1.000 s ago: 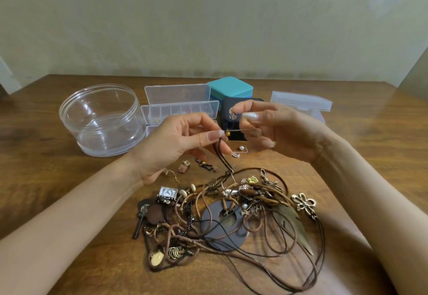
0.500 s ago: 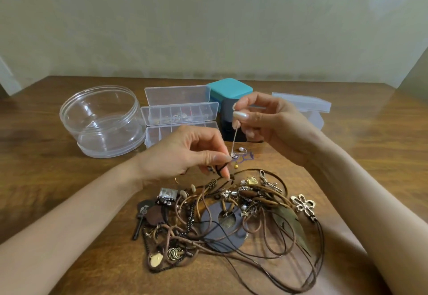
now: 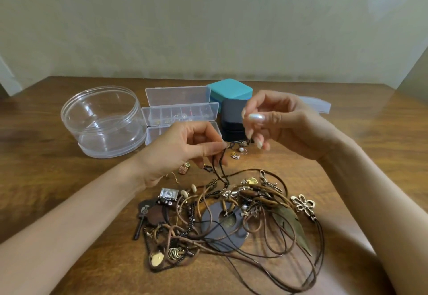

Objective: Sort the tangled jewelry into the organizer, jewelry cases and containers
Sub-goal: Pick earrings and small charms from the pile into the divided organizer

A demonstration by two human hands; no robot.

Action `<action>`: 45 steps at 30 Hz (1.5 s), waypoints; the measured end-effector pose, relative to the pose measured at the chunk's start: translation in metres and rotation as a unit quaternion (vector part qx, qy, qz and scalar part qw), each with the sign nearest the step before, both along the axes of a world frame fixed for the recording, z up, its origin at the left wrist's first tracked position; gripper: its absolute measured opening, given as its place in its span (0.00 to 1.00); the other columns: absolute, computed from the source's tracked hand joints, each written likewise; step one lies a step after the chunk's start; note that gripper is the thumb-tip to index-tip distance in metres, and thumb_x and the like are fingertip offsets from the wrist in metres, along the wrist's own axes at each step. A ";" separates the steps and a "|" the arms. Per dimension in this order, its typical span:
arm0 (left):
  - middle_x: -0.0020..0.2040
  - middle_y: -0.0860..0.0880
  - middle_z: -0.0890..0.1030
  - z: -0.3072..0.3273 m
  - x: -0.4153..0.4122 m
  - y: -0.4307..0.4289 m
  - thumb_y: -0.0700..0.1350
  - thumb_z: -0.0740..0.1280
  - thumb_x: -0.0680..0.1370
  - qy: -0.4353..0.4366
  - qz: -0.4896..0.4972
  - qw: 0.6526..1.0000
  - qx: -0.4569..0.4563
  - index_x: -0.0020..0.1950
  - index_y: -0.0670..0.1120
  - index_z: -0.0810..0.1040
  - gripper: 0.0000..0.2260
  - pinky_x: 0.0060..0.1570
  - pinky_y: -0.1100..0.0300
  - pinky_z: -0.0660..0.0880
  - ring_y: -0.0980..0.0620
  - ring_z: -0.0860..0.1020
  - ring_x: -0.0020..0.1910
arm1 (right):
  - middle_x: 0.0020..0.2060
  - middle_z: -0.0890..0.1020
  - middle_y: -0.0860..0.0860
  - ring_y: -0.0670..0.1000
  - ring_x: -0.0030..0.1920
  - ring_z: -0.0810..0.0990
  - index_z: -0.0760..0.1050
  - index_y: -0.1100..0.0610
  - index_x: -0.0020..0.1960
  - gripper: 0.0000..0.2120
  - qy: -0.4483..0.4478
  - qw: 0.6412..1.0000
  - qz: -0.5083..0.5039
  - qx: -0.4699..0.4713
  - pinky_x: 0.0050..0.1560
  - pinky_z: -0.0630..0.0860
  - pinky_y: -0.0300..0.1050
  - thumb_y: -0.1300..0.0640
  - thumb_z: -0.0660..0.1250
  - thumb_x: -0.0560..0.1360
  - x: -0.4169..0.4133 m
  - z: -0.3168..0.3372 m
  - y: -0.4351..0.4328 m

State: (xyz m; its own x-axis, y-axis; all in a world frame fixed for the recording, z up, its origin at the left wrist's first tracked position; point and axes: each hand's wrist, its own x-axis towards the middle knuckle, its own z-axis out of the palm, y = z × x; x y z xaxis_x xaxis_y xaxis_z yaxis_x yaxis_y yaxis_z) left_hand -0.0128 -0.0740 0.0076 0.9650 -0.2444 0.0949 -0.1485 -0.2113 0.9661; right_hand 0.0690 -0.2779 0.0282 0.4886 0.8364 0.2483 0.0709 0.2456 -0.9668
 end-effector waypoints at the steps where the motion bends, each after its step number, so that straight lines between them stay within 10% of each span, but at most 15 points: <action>1: 0.36 0.50 0.84 0.000 0.000 0.000 0.43 0.67 0.70 -0.001 -0.001 1.000 0.004 0.42 0.44 0.76 0.04 0.34 0.68 0.74 0.59 0.80 0.36 | 0.35 0.81 0.55 0.48 0.30 0.80 0.79 0.58 0.45 0.06 0.006 1.000 -0.009 0.025 0.30 0.76 0.36 0.59 0.71 0.68 0.000 0.000 0.001; 15: 0.35 0.50 0.83 -0.005 0.001 -0.001 0.46 0.68 0.69 -0.005 0.025 0.999 0.028 0.41 0.45 0.77 0.05 0.32 0.68 0.72 0.57 0.80 0.36 | 0.42 0.81 0.54 0.52 0.44 0.82 0.78 0.59 0.48 0.07 -0.008 0.995 0.011 0.104 0.51 0.77 0.46 0.58 0.71 0.71 -0.004 0.000 0.007; 21: 0.37 0.49 0.84 -0.005 0.003 0.002 0.43 0.67 0.72 0.009 0.058 0.998 -0.003 0.42 0.45 0.77 0.02 0.33 0.68 0.74 0.57 0.80 0.36 | 0.38 0.82 0.58 0.55 0.33 0.83 0.79 0.57 0.47 0.08 -0.038 0.999 0.012 0.025 0.36 0.80 0.46 0.53 0.71 0.72 -0.007 0.005 0.001; 28: 0.36 0.49 0.83 0.000 0.002 0.001 0.45 0.68 0.69 0.036 0.068 0.993 -0.092 0.41 0.45 0.77 0.05 0.29 0.70 0.71 0.57 0.78 0.36 | 0.34 0.82 0.49 0.47 0.30 0.77 0.79 0.54 0.43 0.09 -0.220 0.933 -0.271 -0.085 0.28 0.71 0.36 0.49 0.72 0.70 -0.006 0.002 0.002; 45: 0.38 0.44 0.81 0.004 -0.002 -0.004 0.41 0.66 0.69 0.079 0.046 0.982 -0.164 0.43 0.41 0.75 0.06 0.23 0.70 0.71 0.58 0.78 0.28 | 0.30 0.81 0.48 0.43 0.31 0.78 0.78 0.59 0.39 0.05 -0.164 0.959 -0.203 -0.109 0.32 0.75 0.35 0.57 0.68 0.67 -0.014 0.002 0.012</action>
State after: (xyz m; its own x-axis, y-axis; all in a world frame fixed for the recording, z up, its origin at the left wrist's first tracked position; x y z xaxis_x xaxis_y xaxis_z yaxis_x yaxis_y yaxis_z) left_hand -0.0143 -0.0784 0.0114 0.9906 -0.1368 0.0016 0.0134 0.1090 0.9939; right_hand 0.0547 -0.2662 0.0301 0.7101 0.6438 0.2851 0.4265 -0.0712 -0.9017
